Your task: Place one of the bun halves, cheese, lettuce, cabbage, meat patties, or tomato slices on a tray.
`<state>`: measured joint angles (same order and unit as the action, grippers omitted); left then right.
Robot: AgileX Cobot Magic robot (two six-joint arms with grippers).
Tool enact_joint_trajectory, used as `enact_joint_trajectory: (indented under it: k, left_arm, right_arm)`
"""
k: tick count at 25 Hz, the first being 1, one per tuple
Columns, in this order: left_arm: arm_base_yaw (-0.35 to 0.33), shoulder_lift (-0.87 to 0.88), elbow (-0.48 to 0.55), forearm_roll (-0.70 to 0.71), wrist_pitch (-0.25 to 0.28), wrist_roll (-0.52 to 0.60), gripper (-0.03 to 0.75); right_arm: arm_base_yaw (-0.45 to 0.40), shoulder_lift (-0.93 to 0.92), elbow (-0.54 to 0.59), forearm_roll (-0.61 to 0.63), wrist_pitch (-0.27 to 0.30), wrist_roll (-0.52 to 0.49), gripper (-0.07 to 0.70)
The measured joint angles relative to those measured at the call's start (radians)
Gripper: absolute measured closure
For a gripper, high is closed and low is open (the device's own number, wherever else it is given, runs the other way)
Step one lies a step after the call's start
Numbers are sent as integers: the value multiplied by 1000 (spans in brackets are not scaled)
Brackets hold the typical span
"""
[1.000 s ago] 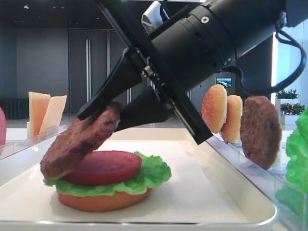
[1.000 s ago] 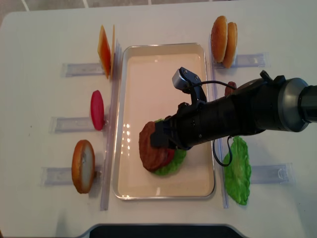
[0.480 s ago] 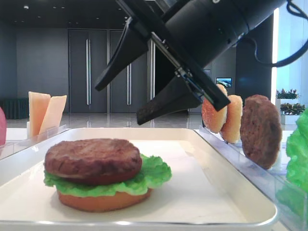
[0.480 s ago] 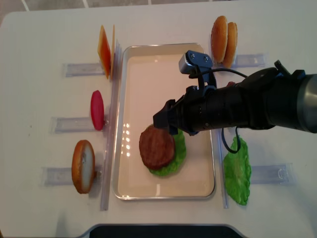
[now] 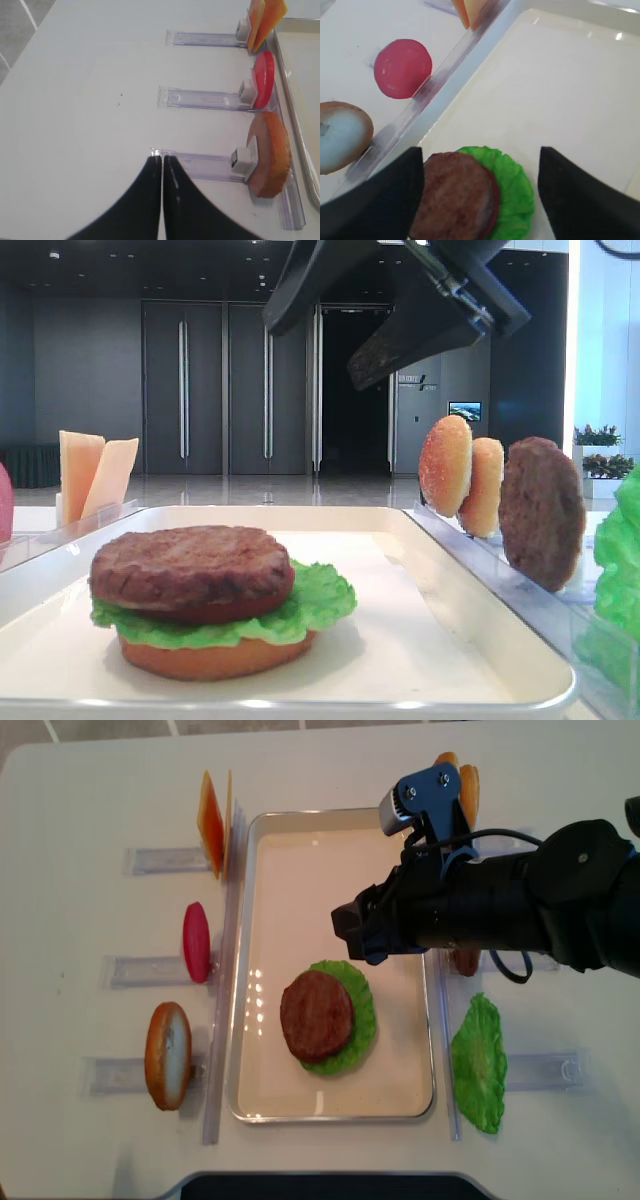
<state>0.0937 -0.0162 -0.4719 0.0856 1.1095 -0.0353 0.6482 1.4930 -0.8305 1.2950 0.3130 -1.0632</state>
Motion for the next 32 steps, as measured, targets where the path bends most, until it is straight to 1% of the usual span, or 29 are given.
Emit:
enact_joint_trajectory:
  k: [2,4,6,8,10,13,15,17,20,24,27,29,32]
  left_arm:
    - [0,0,0,0,0,0,716]
    - [0,0,0,0,0,0,716]
    - [0,0,0,0,0,0,716]
    - [0,0,0,0,0,0,716]
    - [0,0,0,0,0,0,716]
    - [0,0,0,0,0,0,716]
    - [0,0,0,0,0,0,716]
    - [0,0,0,0,0,0,716]
    - [0,0,0,0,0,0,716]
    - [0,0,0,0,0,0,716]
    - [0,0,0,0,0,0,716]
    - [0,0,0,0,0,0,716]
    - [0,0,0,0,0,0,716]
  right_arm:
    - [-18,-27,0,-102,-6,89,139]
    - [-60,-50,0,-211,-1,179,139]
    - [-109,-70,0,-314,17,290,139]
    - [-166,-95,0,-431,56,404,139]
    - [-233,-118,0,-574,110,527,139]
    - [-332,-151,0,-768,213,706,139]
    - [-393,-171,0,-865,296,777,139]
    - [-451,-185,0,-953,374,829,139]
    - [-515,-197,0,-1087,496,924,139]
    - [-565,-221,0,-1269,628,1063,139]
    - [-582,-243,0,-1367,723,1129,139]
    - [-593,-262,0,-1401,768,1148,139]
    - [-597,-306,0,-1407,821,1155,139]
